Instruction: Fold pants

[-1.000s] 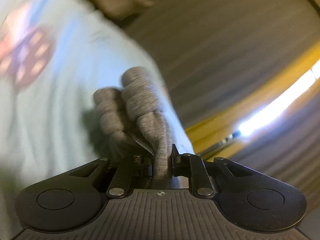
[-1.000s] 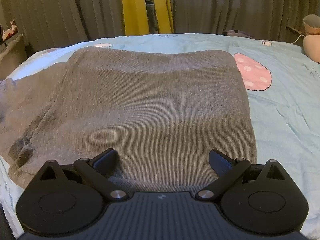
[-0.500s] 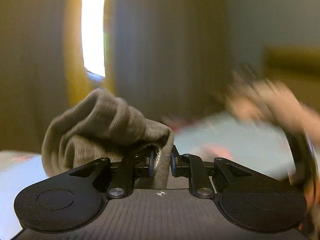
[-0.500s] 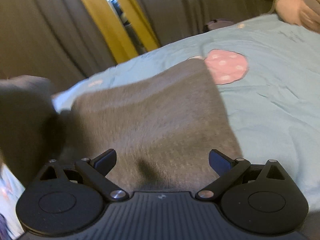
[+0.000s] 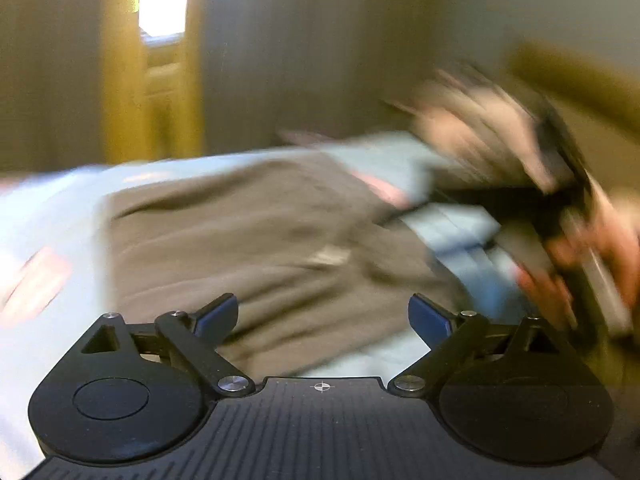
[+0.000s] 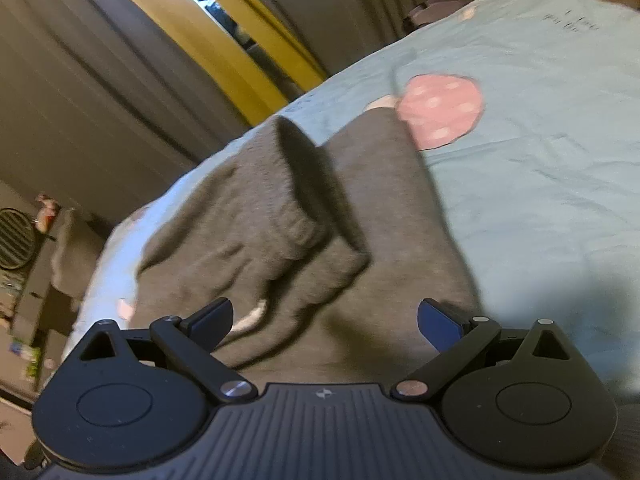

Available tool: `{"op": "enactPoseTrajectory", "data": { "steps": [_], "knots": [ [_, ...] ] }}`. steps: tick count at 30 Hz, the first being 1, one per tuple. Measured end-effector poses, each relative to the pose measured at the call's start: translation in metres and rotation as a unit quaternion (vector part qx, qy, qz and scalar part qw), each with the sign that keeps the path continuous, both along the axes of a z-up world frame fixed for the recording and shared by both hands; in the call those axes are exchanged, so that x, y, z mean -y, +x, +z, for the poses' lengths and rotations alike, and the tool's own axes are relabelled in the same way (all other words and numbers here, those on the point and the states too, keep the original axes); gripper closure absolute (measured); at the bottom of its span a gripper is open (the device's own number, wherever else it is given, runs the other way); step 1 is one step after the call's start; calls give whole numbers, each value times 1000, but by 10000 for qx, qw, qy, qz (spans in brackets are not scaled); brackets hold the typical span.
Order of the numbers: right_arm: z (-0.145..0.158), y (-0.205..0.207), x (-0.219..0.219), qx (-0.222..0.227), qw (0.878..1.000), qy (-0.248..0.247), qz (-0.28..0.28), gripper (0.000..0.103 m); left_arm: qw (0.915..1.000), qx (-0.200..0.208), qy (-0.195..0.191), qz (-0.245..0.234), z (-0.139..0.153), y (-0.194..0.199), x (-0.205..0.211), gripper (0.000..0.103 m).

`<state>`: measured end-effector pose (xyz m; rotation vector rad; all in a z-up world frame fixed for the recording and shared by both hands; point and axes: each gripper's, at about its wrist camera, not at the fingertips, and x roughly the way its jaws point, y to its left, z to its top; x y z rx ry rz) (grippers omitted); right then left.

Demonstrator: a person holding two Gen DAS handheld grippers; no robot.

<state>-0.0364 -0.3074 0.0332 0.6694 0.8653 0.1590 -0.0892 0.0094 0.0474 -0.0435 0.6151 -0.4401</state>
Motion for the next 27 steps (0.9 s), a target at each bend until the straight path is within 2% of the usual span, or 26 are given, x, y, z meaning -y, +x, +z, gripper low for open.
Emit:
{"op": "enactPoseTrajectory", "data": {
  "steps": [1,3,5,7,9,10,11,12,14,16,18,20,22,25,27],
  "knots": [
    [-1,5,-1,8,9999,112,54,4,9987,-124,-277,400,3,3,-16,6],
    [-2,16,-3,-52,9996,269,79,4,9835,-393,-1032,1431,-1,5,-60,7],
    [-6,29,-2,-126,9992,384,34,4,9600,-608,-1517,2276,-8,3,-98,7],
    [-9,39,-2,-193,9985,508,24,4,9308,-791,-1872,3038,-19,0,-122,7],
    [-14,51,-2,-266,9975,648,20,8,9019,-899,-2352,3509,-31,1,-138,7],
    [-16,56,-2,-319,9969,714,-40,13,8882,-948,-2453,3768,-36,1,-142,7],
    [-18,61,-2,-382,9963,760,-81,13,8773,-1046,-2358,4047,-39,4,-144,7],
    [-20,64,-2,-433,9957,813,-104,14,8746,-1118,-2255,4144,-40,7,-143,7],
    [-26,71,-1,-520,9941,942,-158,25,8734,-1201,-2168,4193,-43,11,-143,7],
    [-33,74,4,-578,9903,1249,-194,25,8744,-1191,-2135,4192,-42,12,-142,7],
    [-41,76,11,-664,9844,1617,-205,24,8714,-1181,-2183,4232,-44,15,-140,7],
    [-47,79,13,-757,9825,1694,-177,23,8682,-1182,-2275,4248,-47,8,-143,7],
    [-48,82,12,-783,9824,1687,-173,19,8651,-1209,-2334,4271,-49,5,-144,7],
    [-49,83,6,-760,9800,1828,-219,4,8643,-1206,-2349,4281,-50,7,-144,7],
    [-47,87,0,-824,9803,1772,-275,4,8657,-1181,-2339,4265,-50,7,-143,7]
  ]
}}
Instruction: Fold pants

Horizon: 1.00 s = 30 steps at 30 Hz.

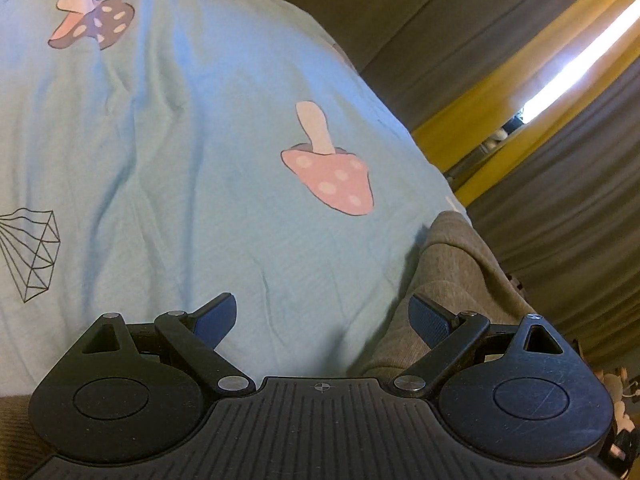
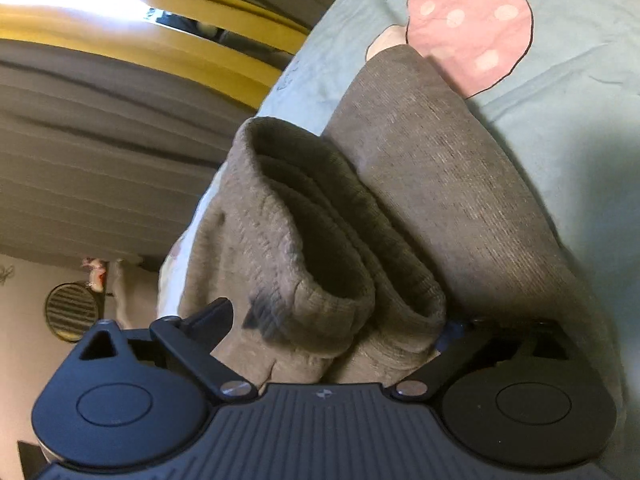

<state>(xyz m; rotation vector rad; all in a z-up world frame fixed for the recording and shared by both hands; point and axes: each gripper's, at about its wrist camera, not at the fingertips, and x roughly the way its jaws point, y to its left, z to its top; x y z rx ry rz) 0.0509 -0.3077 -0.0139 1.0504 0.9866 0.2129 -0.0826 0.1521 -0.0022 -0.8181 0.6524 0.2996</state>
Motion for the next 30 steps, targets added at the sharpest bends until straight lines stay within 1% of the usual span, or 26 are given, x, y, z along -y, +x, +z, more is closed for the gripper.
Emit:
{"op": "enactPoseTrajectory", "data": {
  "steps": [2,3,4,5,7,9,11,12,13,14,16,17,18,19,22,24,25,30],
  "knots": [
    [1,1,-3,-19,10000,-66,9,4,10000,11,-18,6,-1,0,0,7],
    [2,1,-4,3,10000,-52,-4,7,10000,13,-37,35,-1,-1,-1,7],
    [3,-2,-2,65,10000,-21,-27,29,10000,19,-62,58,-1,-2,-1,7],
    [4,-4,0,122,9999,26,-32,47,9999,36,-97,90,-1,-3,-2,7],
    [2,-9,6,200,9995,237,20,47,9998,70,-136,137,-2,-3,-4,7],
    [2,-11,7,290,9991,302,104,47,9998,89,-150,139,-2,-4,-3,7],
    [-3,-9,6,223,9986,461,139,38,9998,89,-149,129,-2,-3,-3,7],
    [-6,-6,5,124,9984,545,120,36,9998,99,-156,113,-2,-3,-3,7],
    [-9,-4,4,64,9979,640,68,29,9998,101,-160,110,-2,-3,-2,7],
    [-11,-1,3,46,9975,700,29,26,9998,102,-161,112,-2,-4,-2,7],
    [-11,3,-2,10,9976,692,-9,26,9997,125,-177,120,-3,-4,-3,7],
    [-8,5,-5,7,9982,606,-23,27,9997,122,-188,137,-4,-4,-3,7],
    [-3,5,-8,49,9989,457,-29,32,9996,118,-200,143,-4,-5,-4,7],
    [4,4,-12,123,9997,194,-23,52,9996,117,-211,143,-4,-5,-4,7],
    [32,-1,-29,491,9979,-374,186,54,9995,156,-232,160,-4,-6,-5,7],
    [57,-6,-41,758,9954,-490,310,56,9994,184,-262,159,-4,-7,-5,7],
    [69,-7,-46,880,9945,-469,327,56,9993,192,-273,169,-4,-8,-5,7],
    [137,-26,-70,1670,9853,-12,367,57,9988,247,-362,236,-3,-12,-6,7]
  ]
}}
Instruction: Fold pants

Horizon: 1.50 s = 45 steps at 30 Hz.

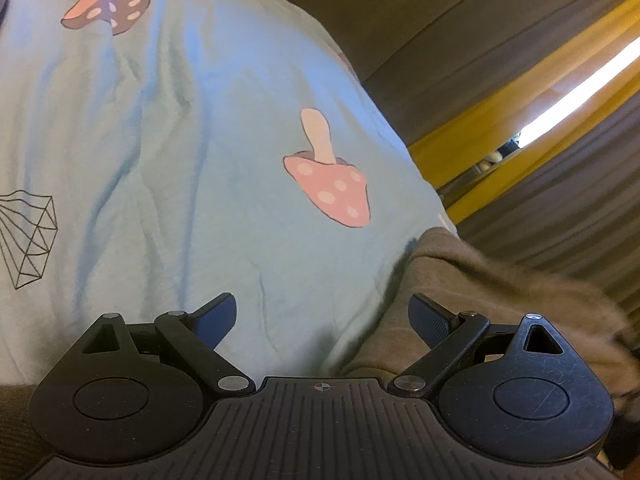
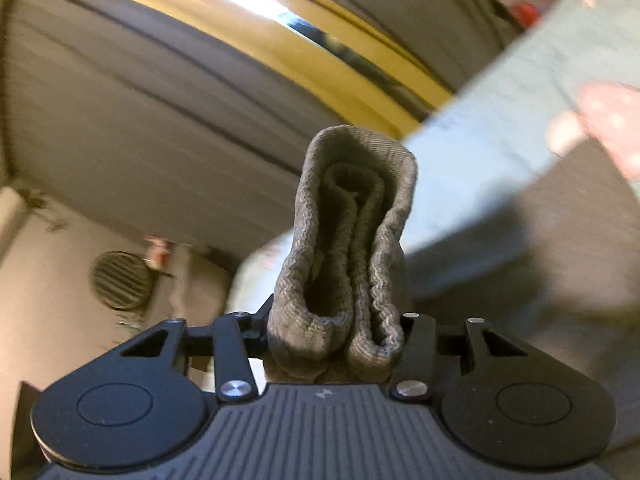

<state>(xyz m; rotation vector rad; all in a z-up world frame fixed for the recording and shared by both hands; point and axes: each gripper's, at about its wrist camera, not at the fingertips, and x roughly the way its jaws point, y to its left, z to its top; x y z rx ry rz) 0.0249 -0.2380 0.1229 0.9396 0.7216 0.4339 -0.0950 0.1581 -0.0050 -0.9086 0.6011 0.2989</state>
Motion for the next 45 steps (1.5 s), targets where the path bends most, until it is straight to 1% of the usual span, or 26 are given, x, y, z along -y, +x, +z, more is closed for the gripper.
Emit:
{"op": "enactPoseTrajectory", "data": {
  "steps": [2,4,6,7,10,13,19,21,22,23,24,25,26,27,28,30,33,34,35,36,37,39,40,42,44,45],
  "knots": [
    [23,-7,-5,228,9996,173,9,58,10000,-2,-1,17,1,-1,1,7],
    [42,-15,-10,430,9988,205,60,58,10000,15,19,-7,2,-2,2,7],
    [56,-21,-13,662,9978,10,86,58,10000,-1,63,-31,3,-2,3,7],
    [58,-25,-11,705,9975,-82,60,58,10000,7,56,-47,3,-2,3,7],
    [52,-35,-3,656,9973,-324,-61,58,10000,23,15,-45,3,-3,1,7],
    [35,-43,16,461,9968,-603,-249,58,10000,35,-26,-62,2,-2,0,7],
    [0,-57,54,-32,9960,-712,-542,58,9999,3,-37,-101,1,1,-2,7],
    [-12,-56,65,-243,9953,-791,-504,56,9999,-34,-30,-130,1,2,-2,7],
    [-17,-56,67,-422,9916,-1126,-484,51,9999,-68,-32,-146,1,3,-2,6],
    [-20,-57,70,-639,9822,-1674,-569,46,9997,-134,-47,-199,0,6,-2,6],
    [-22,-52,66,-796,9697,-2194,-727,36,9994,-200,-53,-283,0,9,-1,6],
    [-24,-55,66,-857,9583,-2583,-873,32,9989,-288,-22,-372,0,13,0,6],
    [-25,-57,66,-863,9455,-2977,-999,32,9986,-357,34,-401,0,15,2,6],
    [-26,-59,66,-833,9382,-3199,-1026,31,9980,-425,122,-460,0,18,5,6],
    [-28,-60,65,-772,9351,-3320,-967,30,9969,-494,212,-582,1,22,9,6],
    [-31,-59,60,-639,9362,-3363,-797,30,9926,-634,512,-905,6,35,22,6],
    [-32,-55,43,-372,9363,-3459,-482,30,9853,-508,1025,-1268,12,52,42,6],
    [-32,-50,35,-303,9364,-3480,-333,30,9836,-476,1130,-1323,12,58,47,6],
    [-31,-50,32,-256,9361,-3500,-248,30,9826,-494,1141,-1383,10,66,51,6],
    [-32,-46,25,-164,9350,-3539,-147,31,9822,-554,1056,-1452,6,73,53,6],
    [-33,-46,18,-84,9333,-3589,-67,34,9817,-605,962,-1526,1,78,54,6],
    [-35,-42,2,57,9259,-3775,105,46,9792,-812,826,-1665,-12,86,54,6],
    [-38,-39,-5,94,9212,-3884,198,51,9776,-886,853,-1710,-15,89,53,6],
    [-49,-34,-16,22,9148,-4021,380,51,9736,-937,997,-1828,-13,90,57,6],
    [-60,-29,-20,-142,9106,-4104,465,52,9665,-1076,1231,-1978,-11,86,63,7],
    [-62,-31,-22,-115,9090,-4141,470,52,9630,-1165,1316,-2041,-11,85,66,7]
  ]
}}
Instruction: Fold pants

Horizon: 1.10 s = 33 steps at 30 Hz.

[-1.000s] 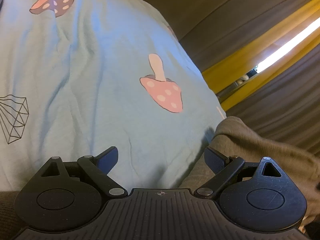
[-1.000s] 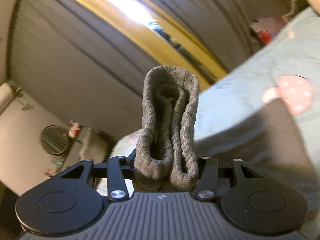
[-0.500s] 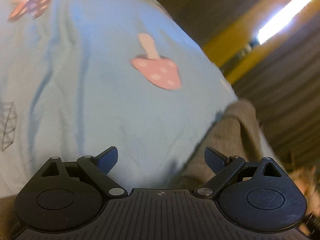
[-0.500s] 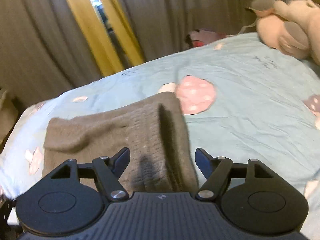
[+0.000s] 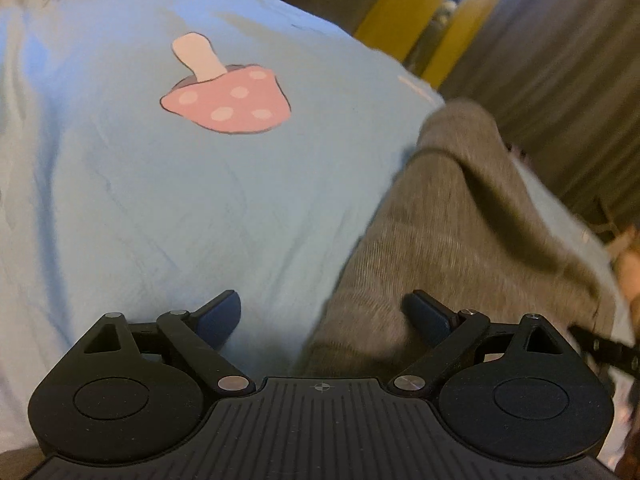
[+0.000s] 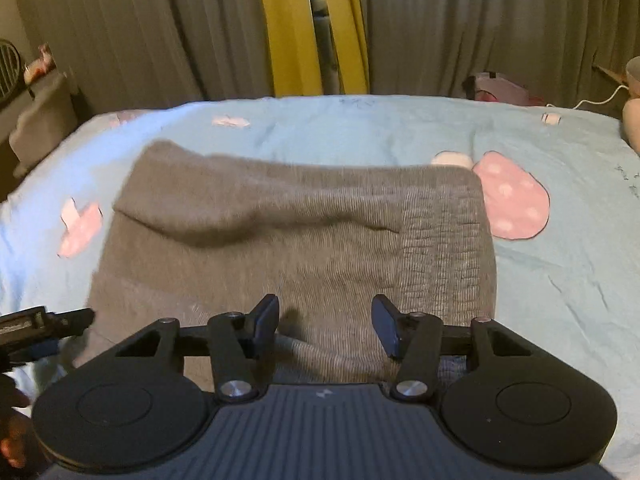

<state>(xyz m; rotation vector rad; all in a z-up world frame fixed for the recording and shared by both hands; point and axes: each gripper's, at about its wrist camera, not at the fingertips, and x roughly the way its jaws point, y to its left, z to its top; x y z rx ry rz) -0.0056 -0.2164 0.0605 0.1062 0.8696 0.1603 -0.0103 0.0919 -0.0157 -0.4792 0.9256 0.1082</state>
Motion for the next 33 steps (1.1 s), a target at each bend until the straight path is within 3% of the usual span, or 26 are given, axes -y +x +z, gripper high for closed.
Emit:
{"op": "enactPoseTrajectory", "data": {
  "steps": [7,12,18,24,26,27,28,30,33],
  "knots": [
    [4,-9,11,58,9997,147,181,52,9987,-412,269,-155,3,-13,6,7],
    [5,-13,18,72,9994,294,192,52,9982,-437,390,-92,7,-19,7,7],
    [5,-21,20,124,9991,363,178,50,9995,251,168,54,27,-36,1,9],
    [4,-21,16,119,9991,378,119,44,9979,612,-141,155,36,-7,-4,8],
    [3,-21,12,124,9993,301,161,41,9996,209,-203,54,23,11,-4,8],
    [4,-21,11,121,9995,247,181,41,9996,-244,-112,-52,11,21,-1,7],
    [4,-21,9,118,9995,193,211,41,9988,-452,58,-156,2,23,2,7],
    [4,-20,7,80,9995,116,288,40,9981,-385,359,-330,2,18,7,9],
    [5,-17,5,31,9993,26,376,40,9966,-508,454,-454,5,10,8,9]
  ]
}}
